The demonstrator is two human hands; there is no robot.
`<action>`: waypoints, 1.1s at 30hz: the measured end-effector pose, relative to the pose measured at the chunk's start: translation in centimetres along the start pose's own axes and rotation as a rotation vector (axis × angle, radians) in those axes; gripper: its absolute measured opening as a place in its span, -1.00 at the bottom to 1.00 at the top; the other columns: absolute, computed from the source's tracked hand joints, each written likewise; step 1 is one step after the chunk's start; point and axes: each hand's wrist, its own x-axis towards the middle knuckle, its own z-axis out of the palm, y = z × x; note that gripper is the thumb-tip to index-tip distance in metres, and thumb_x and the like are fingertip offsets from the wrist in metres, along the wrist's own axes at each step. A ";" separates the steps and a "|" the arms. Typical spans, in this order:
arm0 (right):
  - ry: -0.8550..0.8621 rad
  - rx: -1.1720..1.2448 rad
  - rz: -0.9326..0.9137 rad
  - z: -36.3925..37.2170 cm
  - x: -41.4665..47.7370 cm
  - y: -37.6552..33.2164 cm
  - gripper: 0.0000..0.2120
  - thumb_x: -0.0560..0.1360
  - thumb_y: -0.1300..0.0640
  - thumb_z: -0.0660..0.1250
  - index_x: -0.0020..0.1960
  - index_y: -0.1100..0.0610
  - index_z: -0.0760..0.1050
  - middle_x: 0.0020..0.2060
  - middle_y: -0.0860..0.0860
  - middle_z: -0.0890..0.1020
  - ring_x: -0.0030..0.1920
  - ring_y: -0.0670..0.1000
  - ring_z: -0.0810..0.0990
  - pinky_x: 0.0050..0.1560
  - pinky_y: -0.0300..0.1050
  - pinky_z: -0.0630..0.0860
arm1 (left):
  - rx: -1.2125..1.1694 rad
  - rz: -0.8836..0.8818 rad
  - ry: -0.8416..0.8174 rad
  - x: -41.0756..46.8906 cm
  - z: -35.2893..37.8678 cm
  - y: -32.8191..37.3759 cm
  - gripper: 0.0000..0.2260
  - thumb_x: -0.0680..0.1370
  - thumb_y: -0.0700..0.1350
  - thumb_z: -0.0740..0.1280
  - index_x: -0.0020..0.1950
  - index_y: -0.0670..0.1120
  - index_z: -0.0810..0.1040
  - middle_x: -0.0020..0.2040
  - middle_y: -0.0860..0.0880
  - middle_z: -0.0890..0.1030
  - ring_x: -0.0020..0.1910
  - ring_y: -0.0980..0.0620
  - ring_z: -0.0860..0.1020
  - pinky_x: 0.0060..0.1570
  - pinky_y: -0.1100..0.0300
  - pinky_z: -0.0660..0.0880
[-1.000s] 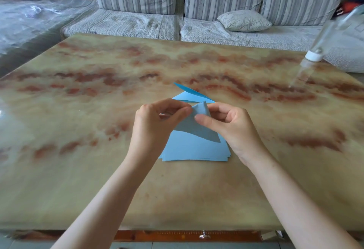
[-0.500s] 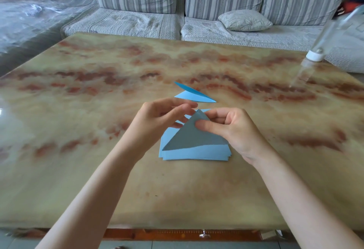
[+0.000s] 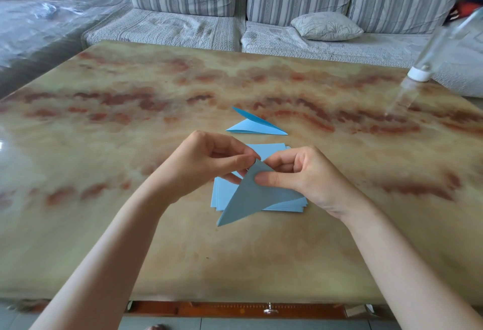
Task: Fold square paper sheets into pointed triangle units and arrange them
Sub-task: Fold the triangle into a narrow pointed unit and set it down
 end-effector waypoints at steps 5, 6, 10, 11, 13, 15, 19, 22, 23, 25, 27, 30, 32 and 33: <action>-0.025 -0.013 0.043 -0.2 0.0 -0.1 -0.90 0.41 0.28 0.46 -0.07 0.22 0.65 -0.22 0.06 0.72 -0.24 -0.07 0.66 -0.17 -0.31 0.55 | 0.052 0.024 -0.025 0.0 -0.2 -0.3 -0.88 0.50 -0.27 0.38 -0.16 -0.10 0.67 -0.19 -0.06 0.71 -0.21 0.03 0.68 -0.22 0.26 0.59; -0.023 -0.023 0.045 -0.2 0.0 -0.1 -0.89 0.41 0.28 0.46 -0.06 0.23 0.66 -0.21 0.08 0.72 -0.24 -0.06 0.67 -0.16 -0.29 0.56 | 0.054 0.026 -0.024 0.0 -0.2 -0.3 -0.89 0.50 -0.27 0.38 -0.16 -0.11 0.67 -0.20 -0.07 0.71 -0.21 0.03 0.68 -0.22 0.25 0.59; -0.006 -0.062 0.043 -0.1 0.0 -0.1 -0.87 0.41 0.24 0.47 -0.05 0.23 0.66 -0.18 0.11 0.72 -0.20 -0.03 0.66 -0.10 -0.22 0.55 | 0.068 0.039 0.000 0.1 -0.2 -0.5 -0.92 0.50 -0.25 0.39 -0.15 -0.12 0.67 -0.24 -0.09 0.70 -0.22 0.01 0.67 -0.23 0.25 0.58; -0.003 -0.067 0.041 -0.1 0.0 -0.1 -0.88 0.41 0.24 0.47 -0.05 0.22 0.66 -0.18 0.12 0.72 -0.20 -0.02 0.66 -0.09 -0.20 0.55 | 0.072 0.040 0.006 0.2 -0.1 -0.6 -0.92 0.50 -0.24 0.39 -0.15 -0.12 0.67 -0.24 -0.09 0.70 -0.22 0.02 0.67 -0.23 0.25 0.58; -0.001 -0.077 0.040 -0.1 0.0 -0.2 -0.89 0.42 0.23 0.47 -0.06 0.21 0.66 -0.18 0.12 0.72 -0.20 -0.02 0.66 -0.08 -0.17 0.54 | 0.083 0.037 0.011 0.2 0.0 -0.6 -0.92 0.50 -0.24 0.39 -0.16 -0.11 0.67 -0.25 -0.07 0.70 -0.23 0.04 0.67 -0.23 0.25 0.59; 0.002 -0.083 0.042 -0.1 0.0 -0.1 -0.90 0.42 0.24 0.47 -0.07 0.21 0.66 -0.17 0.13 0.72 -0.20 -0.01 0.66 -0.07 -0.14 0.54 | 0.097 0.037 0.017 0.2 0.0 -0.6 -0.91 0.50 -0.23 0.39 -0.17 -0.10 0.67 -0.26 -0.05 0.70 -0.23 0.06 0.66 -0.22 0.25 0.59; -0.014 -0.085 0.050 -0.1 -0.1 -0.2 -0.89 0.42 0.23 0.47 -0.06 0.21 0.66 -0.15 0.12 0.72 -0.17 0.00 0.66 -0.04 -0.12 0.55 | 0.132 0.055 0.013 0.0 0.0 -0.5 -0.90 0.51 -0.22 0.39 -0.17 -0.07 0.67 -0.27 -0.03 0.68 -0.25 0.11 0.64 -0.25 0.27 0.57; -0.009 -0.076 0.043 -0.2 -0.1 -0.3 -0.89 0.41 0.24 0.47 -0.06 0.21 0.66 -0.16 0.10 0.72 -0.18 -0.02 0.67 -0.07 -0.19 0.55 | 0.122 0.048 0.024 -0.1 0.2 -0.3 -0.88 0.52 -0.21 0.37 -0.18 -0.06 0.65 -0.29 -0.01 0.68 -0.30 0.17 0.62 -0.29 0.33 0.52; -0.001 -0.076 0.039 -0.3 -0.1 -0.3 -0.89 0.41 0.24 0.47 -0.06 0.21 0.67 -0.17 0.09 0.73 -0.18 -0.03 0.67 -0.08 -0.20 0.55 | 0.111 0.035 0.025 -0.1 0.2 -0.3 -0.88 0.52 -0.21 0.37 -0.18 -0.07 0.65 -0.29 0.00 0.68 -0.30 0.17 0.61 -0.29 0.34 0.52; 0.017 -0.084 0.034 -0.2 0.0 -0.2 -0.91 0.41 0.23 0.47 -0.08 0.19 0.67 -0.20 0.06 0.73 -0.20 -0.05 0.67 -0.07 -0.20 0.54 | 0.084 0.000 0.012 0.0 0.2 -0.3 -0.88 0.54 -0.20 0.35 -0.16 -0.08 0.65 -0.26 0.00 0.69 -0.26 0.16 0.63 -0.26 0.31 0.55; 0.045 -0.092 0.032 -0.1 0.0 -0.1 -0.93 0.41 0.21 0.48 -0.10 0.16 0.67 -0.23 0.04 0.73 -0.23 -0.07 0.66 -0.08 -0.21 0.52 | 0.044 -0.024 0.006 0.0 0.2 -0.4 -0.87 0.55 -0.17 0.33 -0.13 -0.09 0.67 -0.22 -0.02 0.70 -0.19 0.12 0.65 -0.20 0.26 0.58; 0.070 -0.067 0.022 -0.3 0.1 -0.1 -0.92 0.41 0.19 0.48 -0.09 0.17 0.67 -0.22 0.05 0.73 -0.23 -0.07 0.66 -0.10 -0.23 0.50 | -0.032 -0.033 0.056 0.0 0.6 -0.4 -0.92 0.50 -0.14 0.39 -0.15 -0.07 0.68 -0.19 0.00 0.71 -0.17 0.15 0.65 -0.20 0.31 0.56; 0.072 -0.058 0.017 -0.3 0.1 -0.1 -0.91 0.41 0.20 0.48 -0.09 0.19 0.67 -0.22 0.06 0.72 -0.23 -0.07 0.66 -0.12 -0.25 0.51 | -0.031 -0.031 0.113 0.0 1.1 -0.4 -0.96 0.46 -0.16 0.44 -0.19 -0.04 0.68 -0.22 0.05 0.71 -0.23 0.21 0.62 -0.23 0.37 0.52; 0.075 -0.057 0.016 -0.2 0.1 -0.1 -0.91 0.42 0.20 0.48 -0.10 0.19 0.67 -0.22 0.07 0.72 -0.24 -0.06 0.66 -0.13 -0.26 0.51 | -0.027 -0.033 0.142 0.0 1.2 -0.5 -0.95 0.45 -0.16 0.45 -0.20 -0.04 0.67 -0.24 0.07 0.70 -0.25 0.22 0.61 -0.24 0.38 0.52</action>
